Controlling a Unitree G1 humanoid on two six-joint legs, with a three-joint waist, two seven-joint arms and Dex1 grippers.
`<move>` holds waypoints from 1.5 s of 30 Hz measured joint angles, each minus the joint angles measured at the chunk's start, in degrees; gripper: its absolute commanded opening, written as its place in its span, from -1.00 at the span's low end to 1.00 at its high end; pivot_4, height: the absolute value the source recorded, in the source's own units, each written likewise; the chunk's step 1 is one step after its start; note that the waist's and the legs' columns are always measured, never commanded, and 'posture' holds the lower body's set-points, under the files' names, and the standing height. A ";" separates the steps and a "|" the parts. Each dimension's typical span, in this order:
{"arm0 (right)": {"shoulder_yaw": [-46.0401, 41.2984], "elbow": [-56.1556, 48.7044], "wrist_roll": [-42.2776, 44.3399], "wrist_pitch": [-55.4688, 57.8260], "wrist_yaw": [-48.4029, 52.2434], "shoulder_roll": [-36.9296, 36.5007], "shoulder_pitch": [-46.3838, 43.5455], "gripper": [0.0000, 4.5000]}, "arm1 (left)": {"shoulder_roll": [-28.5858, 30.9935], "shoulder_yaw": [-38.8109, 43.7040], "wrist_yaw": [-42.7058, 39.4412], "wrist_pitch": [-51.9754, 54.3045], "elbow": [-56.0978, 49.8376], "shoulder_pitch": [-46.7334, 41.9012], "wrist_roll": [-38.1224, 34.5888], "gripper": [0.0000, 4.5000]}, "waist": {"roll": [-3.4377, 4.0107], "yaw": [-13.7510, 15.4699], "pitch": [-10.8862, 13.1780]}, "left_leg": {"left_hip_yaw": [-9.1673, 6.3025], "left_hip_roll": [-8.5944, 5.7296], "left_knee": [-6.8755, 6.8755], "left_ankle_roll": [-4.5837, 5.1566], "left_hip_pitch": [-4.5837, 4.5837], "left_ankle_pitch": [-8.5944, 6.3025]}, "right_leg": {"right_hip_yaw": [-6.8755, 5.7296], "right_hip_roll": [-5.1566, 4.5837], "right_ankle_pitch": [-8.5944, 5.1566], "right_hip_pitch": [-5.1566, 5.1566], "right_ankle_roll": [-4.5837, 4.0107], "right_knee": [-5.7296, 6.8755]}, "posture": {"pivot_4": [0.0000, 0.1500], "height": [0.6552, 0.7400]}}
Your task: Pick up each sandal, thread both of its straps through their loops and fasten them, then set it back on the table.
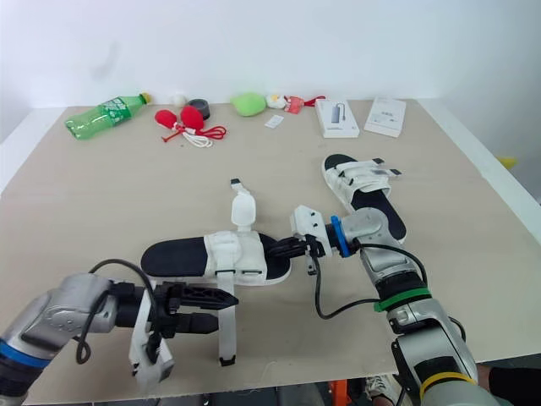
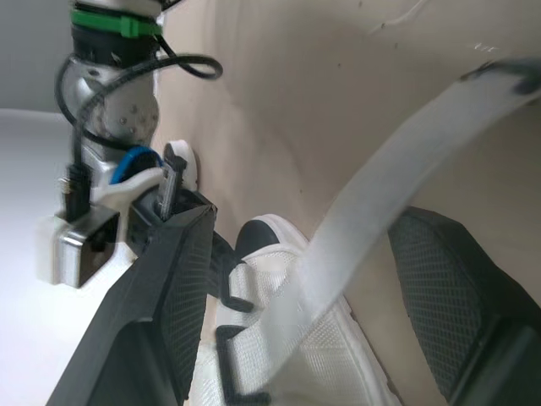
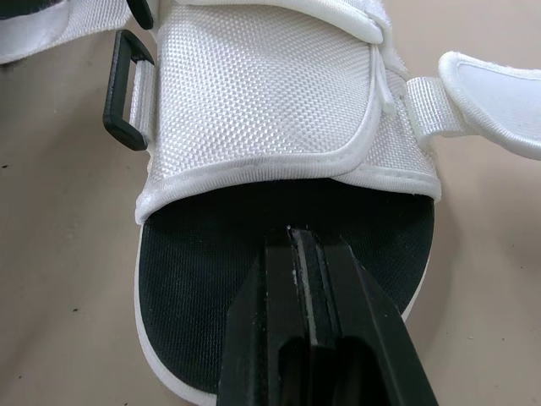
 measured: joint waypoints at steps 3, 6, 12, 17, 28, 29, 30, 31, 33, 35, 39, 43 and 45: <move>-0.02 -0.43 0.00 0.05 -0.04 -0.21 0.21 -1.00 | -0.20 -1.06 -0.07 0.85 0.65 -0.80 0.13 0.22 | 0.00 0.01 0.00 | -0.01 0.00 -0.01 0.01 -0.01 -0.01 | 0.00 0.00 -0.02 0.01 0.04 0.00 | 1.00 1.00; -0.02 -1.08 0.00 0.65 -0.46 -0.50 0.49 -1.00 | -0.55 -3.27 -0.28 2.39 1.25 -2.26 0.10 -0.20 | 0.00 0.00 0.00 | -0.02 -0.01 0.00 0.01 -0.01 -0.01 | 0.00 0.01 -0.01 0.03 0.05 0.00 | 1.00 1.00; -0.07 -1.84 0.02 1.34 -1.08 -0.74 0.92 -1.00 | -0.70 -4.69 -0.80 7.81 1.22 -3.63 -3.44 -0.98 | 0.01 0.05 -0.01 | -0.03 -0.01 0.03 0.02 0.00 0.00 | 0.00 0.01 0.01 0.06 0.08 0.01 | 1.00 1.00; 0.00 -2.28 0.02 1.76 -1.14 -0.88 0.94 -1.00 | 1.32 -4.15 -3.49 26.56 -3.46 0.67 -20.25 -0.98 | -0.01 0.01 0.01 | -0.06 0.00 0.03 0.02 -0.03 0.00 | 0.00 0.02 0.00 0.04 0.09 0.04 | 1.00 1.00; 0.10 -1.70 0.00 1.25 -1.01 -0.48 0.67 -1.00 | 9.46 10.41 3.76 81.45 -13.06 -0.76 -80.40 -0.98 | 0.02 -0.03 0.05 | -0.22 0.00 0.04 0.04 0.00 0.01 | -0.19 0.08 -0.03 0.04 0.05 0.08 | 1.00 1.00; 0.23 -1.61 -0.01 1.18 -1.03 -0.33 0.54 -1.00 | 8.55 11.10 4.55 82.90 -11.66 -1.84 -81.23 -0.98 | 0.01 -0.05 0.05 | -0.24 0.00 0.05 0.04 0.00 0.01 | -0.20 0.09 -0.03 0.03 0.04 0.08 | 1.00 1.00; 0.26 -1.48 -0.01 1.13 -1.01 -0.16 0.49 -1.00 | 7.21 11.50 4.99 84.43 -9.90 -3.05 -80.94 -0.98 | 0.02 -0.04 0.05 | -0.22 0.00 0.04 0.04 0.01 0.01 | -0.19 0.09 -0.03 0.04 0.04 0.07 | 1.00 1.00; 0.28 -1.46 -0.01 1.12 -1.03 -0.04 0.45 -1.00 | 6.80 11.55 5.22 84.64 -9.38 -3.18 -80.85 -0.98 | 0.01 -0.04 0.05 | -0.23 0.00 0.04 0.04 0.00 0.01 | -0.19 0.09 -0.03 0.04 0.04 0.07 | 1.00 1.00; 0.27 -1.16 -0.01 0.99 -0.94 -0.02 0.38 -1.00 | 4.52 11.55 5.63 85.78 -7.80 -3.84 -79.21 -0.98 | 0.02 -0.04 0.04 | -0.23 0.00 0.04 0.03 0.00 0.01 | -0.19 0.08 -0.03 0.05 0.04 0.06 | 1.00 1.00; 0.30 -0.92 -0.05 0.94 -0.98 0.01 0.16 -1.00 | 2.47 11.50 5.79 86.10 -6.26 -5.03 -77.79 -0.98 | 0.00 -0.03 0.04 | -0.25 0.00 0.09 0.02 0.00 0.02 | -0.21 0.10 0.00 0.05 0.01 0.07 | 1.00 1.00; 0.29 -0.56 -0.06 0.91 -1.06 0.09 0.08 -1.00 | -0.49 11.37 5.98 87.13 -4.59 -6.79 -75.59 -0.98 | 0.00 -0.04 0.04 | -0.25 0.00 0.14 0.01 0.00 0.03 | -0.20 0.09 0.05 0.07 0.03 0.06 | 1.00 1.00; 0.22 -0.60 -0.09 0.94 -1.19 0.01 0.11 -1.00 | -5.37 10.29 5.94 87.22 2.07 -10.15 -69.38 -0.98 | 0.05 -0.03 0.01 | -0.27 -0.02 0.15 0.01 0.01 0.05 | -0.21 0.11 0.09 0.09 0.03 0.06 | 1.00 1.00; 0.23 -0.71 -0.09 1.00 -1.22 0.01 0.14 -1.00 | -6.80 9.89 6.00 87.22 3.69 -10.84 -67.49 -0.98 | 0.04 -0.03 0.01 | -0.28 -0.02 0.15 0.01 -0.01 0.05 | -0.21 0.11 0.10 0.08 0.04 0.06 | 1.00 1.00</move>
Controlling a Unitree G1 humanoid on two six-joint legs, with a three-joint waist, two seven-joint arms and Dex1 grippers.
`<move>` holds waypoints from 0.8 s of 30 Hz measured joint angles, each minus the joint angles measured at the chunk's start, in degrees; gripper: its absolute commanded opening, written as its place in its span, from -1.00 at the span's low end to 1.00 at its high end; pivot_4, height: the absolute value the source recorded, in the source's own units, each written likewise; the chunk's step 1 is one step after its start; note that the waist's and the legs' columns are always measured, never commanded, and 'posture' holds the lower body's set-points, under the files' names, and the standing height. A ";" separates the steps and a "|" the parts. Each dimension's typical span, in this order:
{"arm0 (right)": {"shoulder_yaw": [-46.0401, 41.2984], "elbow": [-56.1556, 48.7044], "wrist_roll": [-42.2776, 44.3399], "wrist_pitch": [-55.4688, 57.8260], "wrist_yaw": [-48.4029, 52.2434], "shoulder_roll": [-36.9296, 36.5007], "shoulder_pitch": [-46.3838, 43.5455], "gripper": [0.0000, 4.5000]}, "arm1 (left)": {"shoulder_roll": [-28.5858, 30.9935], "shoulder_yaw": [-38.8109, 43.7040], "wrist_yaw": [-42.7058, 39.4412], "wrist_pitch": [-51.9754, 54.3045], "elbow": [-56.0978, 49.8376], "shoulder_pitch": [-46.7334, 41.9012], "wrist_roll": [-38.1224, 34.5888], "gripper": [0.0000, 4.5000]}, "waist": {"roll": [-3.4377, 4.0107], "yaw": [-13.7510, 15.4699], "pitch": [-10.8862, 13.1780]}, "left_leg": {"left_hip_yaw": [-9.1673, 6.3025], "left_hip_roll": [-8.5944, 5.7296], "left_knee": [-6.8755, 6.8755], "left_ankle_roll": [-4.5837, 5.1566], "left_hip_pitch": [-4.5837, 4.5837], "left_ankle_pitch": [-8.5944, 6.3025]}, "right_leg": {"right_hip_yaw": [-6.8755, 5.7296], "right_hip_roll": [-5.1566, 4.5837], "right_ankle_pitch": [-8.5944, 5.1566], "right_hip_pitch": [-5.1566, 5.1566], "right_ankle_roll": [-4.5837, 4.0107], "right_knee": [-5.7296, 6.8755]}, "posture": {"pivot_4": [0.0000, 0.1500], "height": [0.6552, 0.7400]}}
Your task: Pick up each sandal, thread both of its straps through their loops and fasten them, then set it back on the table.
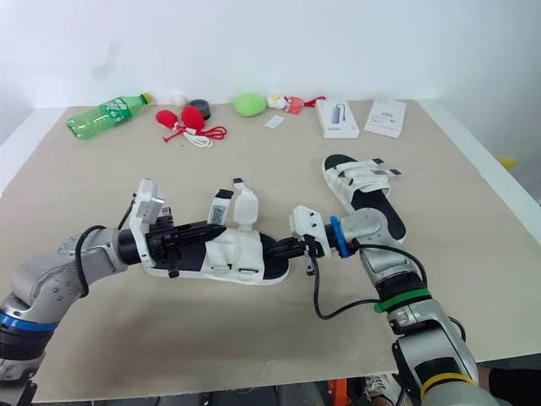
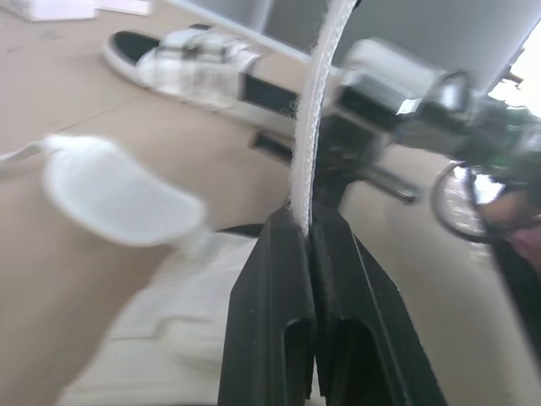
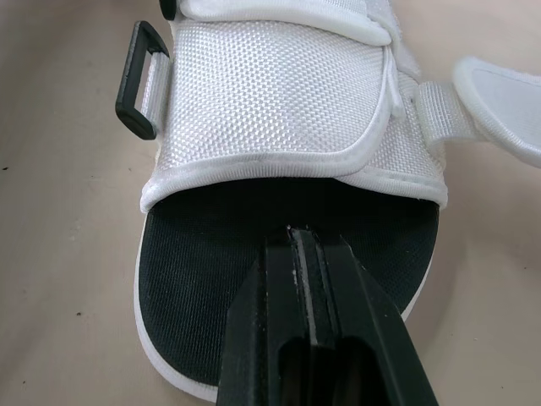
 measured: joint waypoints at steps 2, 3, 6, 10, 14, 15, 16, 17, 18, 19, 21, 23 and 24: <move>-0.02 -0.35 0.00 0.09 -0.08 -0.02 0.12 -1.00 | -1.86 -0.15 0.29 0.01 1.34 -0.53 1.84 -0.98 | 0.00 0.00 0.00 | 0.00 0.00 -0.01 0.00 0.00 0.00 | 0.00 0.00 -0.01 0.00 0.01 0.00 | 1.00 1.00; -0.02 -0.37 0.00 0.10 -0.10 -0.02 0.12 -1.00 | -1.95 -0.17 0.30 0.01 1.45 -0.55 1.93 -0.98 | 0.00 0.01 0.00 | 0.00 0.00 -0.01 0.00 0.00 0.00 | 0.00 0.00 0.00 0.00 0.01 0.00 | 1.00 1.00; -0.04 -0.49 0.00 0.19 -0.24 -0.04 0.26 -1.00 | -2.71 -0.23 0.23 0.01 2.32 -0.82 3.16 -0.98 | 0.00 0.01 0.00 | -0.01 0.00 -0.01 0.00 0.00 0.00 | 0.00 0.00 0.00 0.00 0.02 0.00 | 1.00 1.00; -0.11 -0.88 -0.04 0.25 -0.62 -0.15 0.47 -1.00 | -4.75 -0.45 0.09 0.01 3.01 -1.26 5.11 -0.98 | 0.00 0.00 0.00 | -0.01 0.00 0.01 0.00 0.00 0.00 | 0.00 -0.01 0.02 0.01 0.05 0.00 | 1.00 1.00; -0.11 -1.00 -0.04 0.46 -0.92 -0.16 0.62 -1.00 | -5.96 -0.57 0.20 1.02 3.54 -1.55 6.60 -0.98 | 0.00 0.00 0.00 | -0.01 0.00 0.02 0.00 0.01 0.01 | 0.01 0.00 0.04 0.03 0.07 0.00 | 1.00 1.00; -0.16 -1.25 -0.03 0.56 -1.19 -0.16 0.90 -1.00 | -6.21 -0.50 0.46 1.06 4.01 -1.50 7.01 -0.74 | 0.00 0.00 0.00 | -0.01 0.00 0.02 0.00 0.02 0.02 | 0.01 0.00 0.04 0.03 0.06 0.00 | 1.00 1.00; -0.16 -1.36 -0.03 0.61 -1.25 -0.16 0.95 -1.00 | -6.27 -0.40 0.55 1.06 4.09 -1.45 7.12 -0.70 | 0.00 0.00 0.00 | -0.01 0.00 0.02 0.00 0.02 0.02 | 0.01 0.00 0.04 0.03 0.06 0.00 | 1.00 1.00; -0.16 -1.57 -0.03 0.70 -1.31 -0.16 1.04 -1.00 | -6.31 -0.12 0.79 1.06 4.42 -1.34 7.45 -0.52 | 0.00 0.00 0.00 | -0.01 0.00 0.02 0.00 0.02 0.02 | 0.01 0.00 0.04 0.04 0.06 0.00 | 1.00 1.00; -0.16 -1.60 -0.03 0.71 -1.33 -0.15 1.06 -1.00 | -6.33 0.08 0.88 1.05 4.47 -1.23 7.75 -0.44 | 0.00 0.00 0.00 | -0.01 0.00 0.02 0.00 0.02 0.02 | 0.01 0.00 0.05 0.03 0.06 0.00 | 1.00 1.00; -0.16 -1.65 -0.03 0.72 -1.34 -0.15 1.10 -1.00 | -6.38 0.51 0.94 1.05 4.53 -1.03 8.00 -0.24 | 0.00 -0.01 0.00 | -0.01 0.00 0.02 0.00 0.02 0.02 | 0.01 0.00 0.05 0.03 0.06 0.00 | 1.00 1.00; -0.16 -1.76 -0.03 0.74 -1.35 -0.20 1.14 -1.00 | -6.39 1.71 1.29 1.05 4.94 -0.82 8.19 0.09 | 0.00 0.00 0.00 | -0.01 0.00 0.02 0.00 0.02 0.02 | 0.01 0.00 0.04 0.03 0.06 0.00 | 1.00 1.00; -0.16 -1.88 -0.03 0.75 -1.34 -0.26 1.16 -1.00 | -6.44 2.49 1.98 1.05 4.99 -0.59 8.31 0.40 | 0.00 0.00 0.00 | -0.01 0.00 0.01 0.00 0.01 0.01 | 0.01 -0.01 0.04 0.03 0.06 -0.01 | 1.00 1.00; -0.16 -1.93 -0.03 0.74 -1.33 -0.27 1.17 -1.00 | -6.44 2.74 2.03 1.05 5.06 -0.47 8.83 0.59 | 0.00 0.00 0.00 | -0.01 0.00 0.01 0.00 0.00 0.01 | 0.01 -0.01 0.04 0.03 0.07 -0.01 | 1.00 1.00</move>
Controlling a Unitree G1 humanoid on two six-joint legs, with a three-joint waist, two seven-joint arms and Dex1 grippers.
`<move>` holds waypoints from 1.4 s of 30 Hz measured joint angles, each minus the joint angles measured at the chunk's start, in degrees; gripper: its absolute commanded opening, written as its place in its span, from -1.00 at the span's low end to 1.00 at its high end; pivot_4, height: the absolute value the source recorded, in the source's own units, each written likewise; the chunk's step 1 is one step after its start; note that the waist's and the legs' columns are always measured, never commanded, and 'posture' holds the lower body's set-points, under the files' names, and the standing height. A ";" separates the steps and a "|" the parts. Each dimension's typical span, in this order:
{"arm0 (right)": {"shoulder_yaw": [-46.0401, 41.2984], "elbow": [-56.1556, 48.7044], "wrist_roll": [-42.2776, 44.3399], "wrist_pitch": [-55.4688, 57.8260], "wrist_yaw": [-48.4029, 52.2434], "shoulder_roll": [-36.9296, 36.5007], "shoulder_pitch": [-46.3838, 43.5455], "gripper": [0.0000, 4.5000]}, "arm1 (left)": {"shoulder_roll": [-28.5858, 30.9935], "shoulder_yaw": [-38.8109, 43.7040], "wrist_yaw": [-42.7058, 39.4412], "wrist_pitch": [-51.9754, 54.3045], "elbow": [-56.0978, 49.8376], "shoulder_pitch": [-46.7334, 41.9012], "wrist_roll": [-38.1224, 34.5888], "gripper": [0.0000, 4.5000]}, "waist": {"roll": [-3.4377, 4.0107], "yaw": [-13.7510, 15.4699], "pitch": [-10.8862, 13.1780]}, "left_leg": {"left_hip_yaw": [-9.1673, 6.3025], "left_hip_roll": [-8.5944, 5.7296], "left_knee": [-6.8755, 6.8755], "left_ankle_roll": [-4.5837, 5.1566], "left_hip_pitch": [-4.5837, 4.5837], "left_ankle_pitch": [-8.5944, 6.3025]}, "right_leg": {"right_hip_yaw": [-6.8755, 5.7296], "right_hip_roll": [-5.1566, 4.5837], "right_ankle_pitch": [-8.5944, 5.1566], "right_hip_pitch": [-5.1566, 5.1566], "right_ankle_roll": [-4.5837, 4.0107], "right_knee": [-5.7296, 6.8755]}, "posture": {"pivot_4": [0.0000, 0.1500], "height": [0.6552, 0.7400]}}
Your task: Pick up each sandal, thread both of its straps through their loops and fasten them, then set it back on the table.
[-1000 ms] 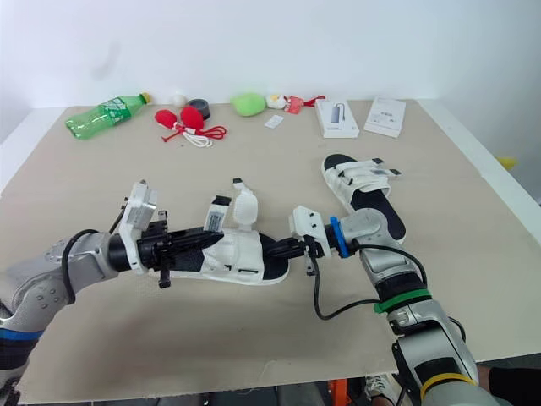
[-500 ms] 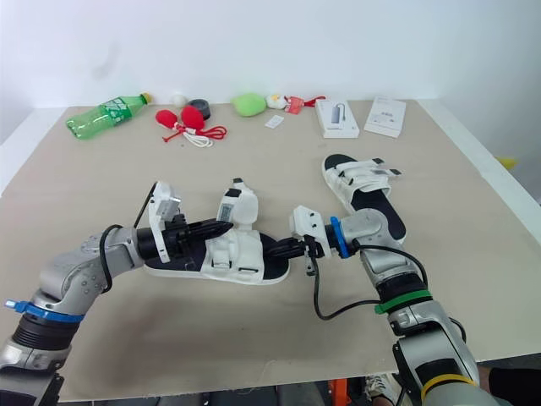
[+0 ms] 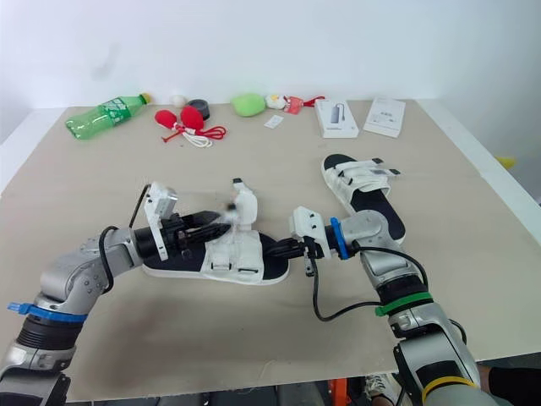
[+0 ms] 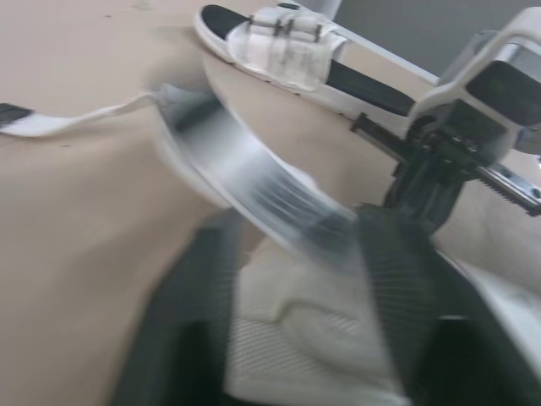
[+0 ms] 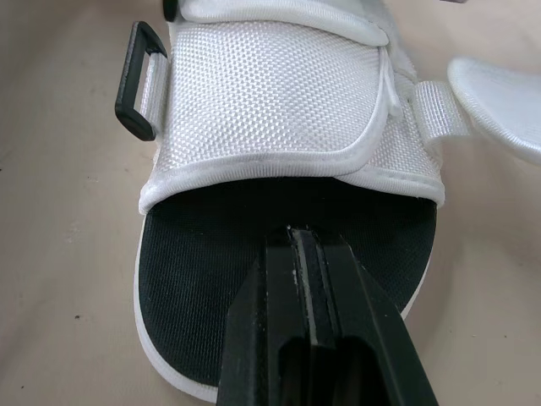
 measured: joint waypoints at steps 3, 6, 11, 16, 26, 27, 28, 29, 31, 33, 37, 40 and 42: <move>0.00 -0.01 0.00 -0.04 0.02 0.00 -0.01 -1.00 | -0.07 -0.07 0.21 -1.06 1.62 0.44 3.38 0.95 | 0.00 0.00 0.00 | 0.00 0.00 -0.01 0.00 0.00 0.00 | 0.00 0.00 -0.01 0.00 0.00 0.00 | 1.00 1.00; 0.00 -0.01 0.00 -0.04 0.03 0.00 -0.02 -1.00 | -0.07 0.05 0.59 -4.13 3.35 0.37 7.01 0.95 | 0.00 0.00 0.00 | 0.00 0.00 0.00 0.00 0.00 0.00 | 0.00 0.00 0.00 0.00 0.00 0.00 | 1.00 1.00; 0.00 -0.05 0.00 -0.20 0.20 -0.52 -0.02 -1.00 | -0.23 2.57 -0.25 -8.91 5.50 -1.87 9.21 0.95 | -0.01 0.05 0.00 | 0.00 0.00 0.00 0.00 -0.04 0.00 | -0.01 0.00 0.00 -0.03 0.00 -0.01 | 1.00 1.00; 0.02 -0.04 0.00 -0.57 0.13 -0.65 -0.01 -1.00 | -1.71 2.95 -3.98 -8.77 3.02 -7.55 7.68 0.95 | -0.01 0.08 0.00 | 0.00 -0.02 0.00 -0.01 -0.05 0.01 | 0.00 -0.01 0.03 -0.02 0.06 -0.04 | 1.00 1.00; 0.03 -0.06 0.00 -0.60 -0.16 -0.83 0.01 -1.00 | -2.22 -2.28 -16.27 -4.87 9.74 -12.07 7.79 0.20 | 0.00 0.01 0.00 | -0.01 -0.02 0.00 -0.01 -0.06 0.01 | 0.00 0.00 0.06 -0.03 0.11 -0.04 | 1.00 1.00; 0.03 -0.06 0.00 -0.60 -0.14 -0.84 0.01 -1.00 | -2.32 -2.52 -16.72 -5.16 10.12 -12.12 8.11 -0.05 | 0.00 0.01 0.00 | -0.01 -0.02 0.00 -0.01 -0.06 0.01 | 0.00 -0.01 0.06 -0.03 0.12 -0.04 | 1.00 1.00; 0.03 -0.06 0.00 -0.60 -0.12 -0.84 0.01 -1.00 | -2.40 -2.63 -17.00 -5.30 10.42 -12.17 8.21 -0.12 | -0.01 0.01 0.00 | -0.01 -0.03 0.00 -0.01 -0.06 0.01 | 0.00 -0.01 0.07 -0.03 0.13 -0.04 | 1.00 1.00; 0.03 -0.07 0.00 -0.59 -0.08 -0.88 0.01 -1.00 | -2.71 -3.08 -17.71 -5.42 11.20 -12.44 8.42 -0.27 | 0.00 0.01 0.00 | -0.01 -0.02 -0.01 -0.01 -0.06 0.01 | -0.01 0.00 0.10 -0.03 0.20 -0.04 | 1.00 1.00; 0.02 -0.08 0.00 -0.58 -0.07 -0.98 0.00 -1.00 | -3.73 -4.12 -19.38 -5.02 12.37 -13.33 8.60 -0.59 | -0.01 0.02 0.00 | -0.02 -0.03 0.00 -0.01 -0.08 0.01 | -0.01 0.00 0.12 -0.03 0.23 -0.04 | 1.00 1.00; 0.02 -0.09 0.00 -0.56 -0.22 -0.97 0.00 -1.00 | -4.13 -5.63 -21.82 -3.81 12.99 -14.96 8.56 -0.94 | -0.01 0.01 0.00 | -0.02 -0.03 0.00 -0.01 -0.07 0.01 | -0.01 0.00 0.12 -0.04 0.21 -0.04 | 1.00 1.00; 0.03 -0.14 0.00 -0.55 -0.65 -0.95 0.06 -1.00 | -2.02 -8.84 -27.52 -2.48 15.31 -16.86 10.51 -0.98 | 0.00 -0.01 0.00 | -0.02 -0.02 -0.01 -0.01 -0.07 0.01 | -0.01 0.00 0.05 -0.04 0.10 -0.04 | 1.00 1.00; 0.02 -0.17 0.00 -0.54 -0.98 -0.90 0.13 -1.00 | -0.85 -10.65 -29.54 -2.20 18.72 -19.45 12.97 -0.98 | -0.01 -0.02 0.00 | -0.03 -0.03 0.00 0.00 -0.08 0.01 | -0.01 0.00 0.05 -0.05 0.07 -0.04 | 1.00 1.00; 0.04 -0.22 0.00 -0.54 -1.18 -0.70 0.19 -1.00 | 0.40 -11.32 -30.55 -2.90 22.70 -21.88 16.25 -0.98 | 0.00 -0.02 0.00 | -0.03 -0.03 0.00 0.00 -0.06 0.01 | 0.00 0.01 0.04 -0.05 0.06 -0.04 | 1.00 1.00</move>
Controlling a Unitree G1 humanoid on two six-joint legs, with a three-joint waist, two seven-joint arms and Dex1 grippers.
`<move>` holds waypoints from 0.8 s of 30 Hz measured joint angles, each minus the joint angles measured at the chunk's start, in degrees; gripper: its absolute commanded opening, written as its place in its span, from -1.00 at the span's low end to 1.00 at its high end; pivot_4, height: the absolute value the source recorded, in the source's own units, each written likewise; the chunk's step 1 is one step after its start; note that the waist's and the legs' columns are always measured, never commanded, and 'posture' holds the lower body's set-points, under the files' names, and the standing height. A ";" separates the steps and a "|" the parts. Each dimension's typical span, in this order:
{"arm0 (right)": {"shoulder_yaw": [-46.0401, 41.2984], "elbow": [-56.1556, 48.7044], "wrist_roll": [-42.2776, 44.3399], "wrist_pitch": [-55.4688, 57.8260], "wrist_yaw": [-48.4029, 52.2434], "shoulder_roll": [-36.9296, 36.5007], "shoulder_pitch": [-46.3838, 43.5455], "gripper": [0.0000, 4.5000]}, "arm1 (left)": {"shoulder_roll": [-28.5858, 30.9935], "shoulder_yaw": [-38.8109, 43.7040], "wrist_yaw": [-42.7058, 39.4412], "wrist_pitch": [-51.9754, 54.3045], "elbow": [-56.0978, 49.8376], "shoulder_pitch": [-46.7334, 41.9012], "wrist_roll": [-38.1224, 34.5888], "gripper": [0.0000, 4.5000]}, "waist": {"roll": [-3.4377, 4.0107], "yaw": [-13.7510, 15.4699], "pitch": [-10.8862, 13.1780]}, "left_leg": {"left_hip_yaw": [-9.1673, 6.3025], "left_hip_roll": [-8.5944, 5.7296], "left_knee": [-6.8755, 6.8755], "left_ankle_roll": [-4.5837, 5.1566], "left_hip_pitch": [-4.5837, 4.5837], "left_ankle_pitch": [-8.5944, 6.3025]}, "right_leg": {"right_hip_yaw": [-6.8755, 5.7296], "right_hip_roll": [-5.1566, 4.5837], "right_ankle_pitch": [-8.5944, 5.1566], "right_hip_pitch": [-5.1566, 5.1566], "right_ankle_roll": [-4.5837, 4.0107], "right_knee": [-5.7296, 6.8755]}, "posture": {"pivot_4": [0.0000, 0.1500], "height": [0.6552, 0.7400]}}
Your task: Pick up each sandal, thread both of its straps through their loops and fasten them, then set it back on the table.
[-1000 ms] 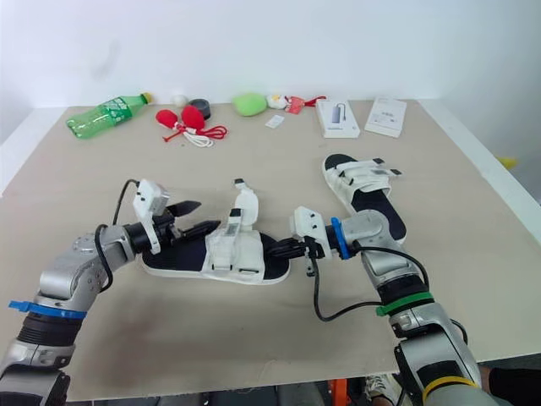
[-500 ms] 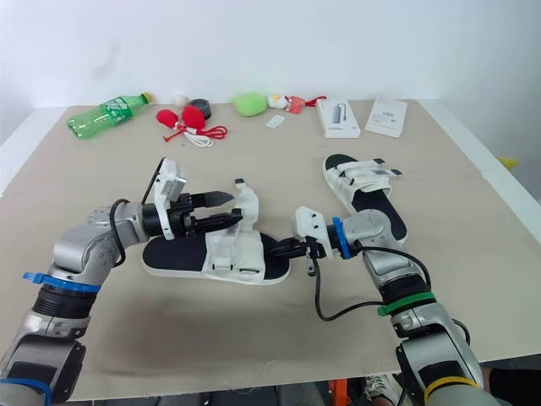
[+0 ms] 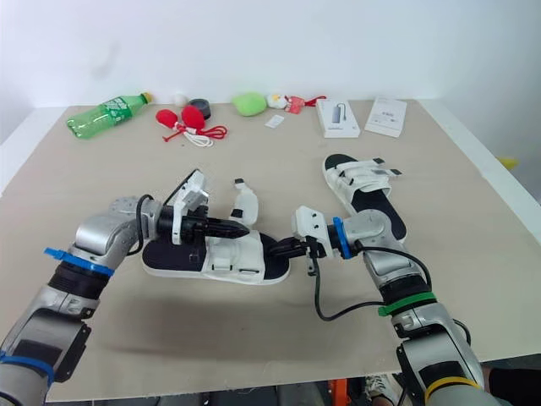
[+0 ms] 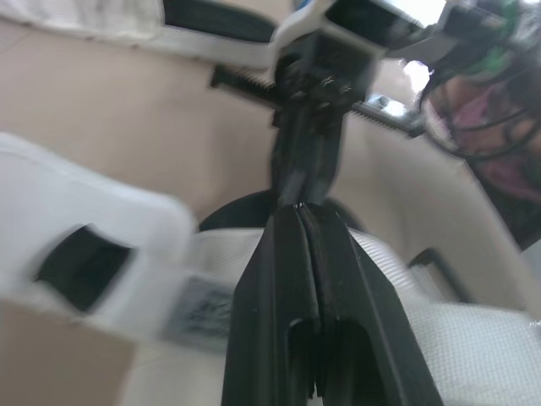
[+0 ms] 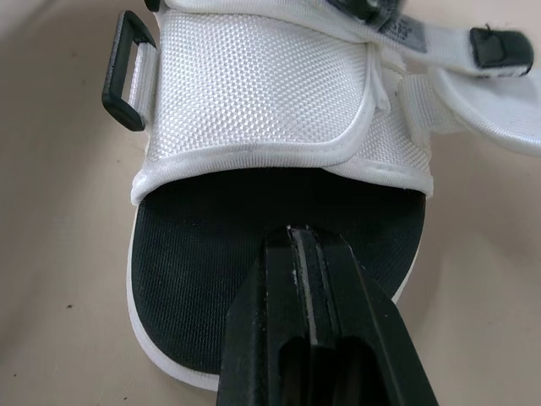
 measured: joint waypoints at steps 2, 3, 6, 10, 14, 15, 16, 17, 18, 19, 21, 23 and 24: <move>0.00 -0.04 0.01 -0.01 0.04 0.01 0.03 -1.00 | 0.30 0.00 -0.16 -0.81 1.37 -0.18 1.17 -0.98 | 0.00 -0.04 0.00 | 0.00 0.00 -0.02 0.00 0.00 0.00 | 0.00 0.00 -0.02 0.00 0.00 0.00 | 1.00 1.00; 0.00 -0.09 0.01 -0.02 0.03 0.01 0.05 -1.00 | 0.76 -0.29 -0.26 -1.69 2.81 -0.29 2.91 -0.98 | 0.00 -0.04 0.00 | 0.00 0.00 -0.02 0.00 -0.01 0.00 | 0.00 0.00 -0.02 -0.01 0.00 0.00 | 1.00 1.00; -0.01 -0.17 0.01 -0.02 -0.02 0.03 0.12 -1.00 | 1.76 -0.64 -0.40 -2.38 4.07 -0.32 4.42 -0.98 | 0.00 -0.05 0.00 | 0.00 0.00 -0.03 0.00 -0.01 0.00 | 0.00 0.00 -0.02 -0.02 0.00 0.00 | 1.00 1.00; -0.03 -0.11 0.00 -0.04 -0.12 0.02 0.12 -1.00 | 2.44 -0.67 -0.61 -3.27 5.13 -0.32 6.47 -0.98 | 0.00 -0.04 0.00 | 0.00 0.00 -0.03 0.00 -0.01 0.00 | 0.00 0.00 -0.02 -0.01 -0.01 0.00 | 1.00 1.00; -0.02 0.10 -0.01 -0.27 -0.13 0.13 0.10 -1.00 | 2.40 -0.50 0.02 -4.68 5.63 -0.30 7.79 -0.98 | 0.00 -0.04 0.00 | 0.00 0.00 -0.03 0.00 0.01 0.00 | 0.00 0.00 -0.02 0.00 -0.02 0.02 | 1.00 1.00; -0.02 0.15 -0.01 -0.33 -0.12 0.14 0.10 -1.00 | 2.37 -0.14 0.41 -4.67 5.97 -0.26 7.81 -0.98 | 0.00 -0.05 0.00 | 0.00 0.00 -0.03 0.00 0.01 0.00 | 0.00 0.00 -0.02 0.00 -0.02 0.02 | 1.00 1.00; -0.02 0.16 -0.01 -0.37 -0.12 0.15 0.09 -1.00 | 2.38 0.15 0.70 -4.68 6.31 -0.25 7.95 -0.98 | 0.00 -0.05 0.00 | 0.00 0.01 -0.03 0.00 0.01 0.00 | 0.00 0.00 -0.02 0.00 -0.01 0.02 | 1.00 1.00; -0.02 0.17 -0.01 -0.41 -0.12 0.17 0.09 -1.00 | 2.39 0.51 0.99 -4.75 6.80 -0.25 8.19 -0.98 | 0.00 -0.05 0.00 | 0.00 0.00 -0.03 0.00 0.01 0.00 | 0.00 0.00 -0.02 0.00 -0.01 0.02 | 1.00 1.00; -0.02 0.20 -0.02 -0.52 -0.13 0.20 0.09 -1.00 | 2.48 0.96 2.03 -5.18 8.49 -0.26 8.91 -0.98 | 0.00 -0.08 0.00 | 0.00 0.00 -0.03 0.00 0.02 0.00 | 0.00 0.00 -0.02 0.00 -0.01 0.02 | 1.00 1.00; -0.02 0.19 -0.02 -0.67 -0.13 0.22 0.09 -1.00 | 2.82 1.45 3.56 -5.98 11.28 -0.23 10.01 -0.98 | 0.00 -0.10 0.00 | 0.00 0.01 -0.03 0.01 0.00 0.00 | 0.00 0.01 0.00 -0.04 0.01 0.02 | 1.00 1.00; -0.02 0.24 -0.02 -0.71 -0.11 0.23 0.06 -1.00 | 2.99 2.39 4.43 -6.86 12.86 -0.22 10.24 -0.98 | 0.00 -0.08 0.00 | -0.02 0.01 -0.03 0.01 -0.01 0.00 | -0.01 0.01 0.02 -0.03 0.05 0.02 | 1.00 1.00; 0.00 0.24 -0.16 -0.77 -0.24 0.32 0.02 -1.00 | 3.63 4.47 8.23 -9.70 16.14 -0.48 12.01 -0.98 | 0.00 -0.08 0.00 | -0.01 0.01 -0.03 0.01 -0.01 0.00 | 0.00 0.01 0.05 -0.03 0.10 0.02 | 1.00 1.00; -0.01 0.25 -0.16 -0.77 -0.22 0.30 0.02 -1.00 | 3.69 4.80 8.64 -9.93 16.61 -0.47 12.14 -0.98 | 0.00 -0.07 0.00 | -0.01 0.00 -0.03 0.00 -0.02 0.00 | 0.00 0.01 0.07 -0.03 0.13 0.02 | 1.00 1.00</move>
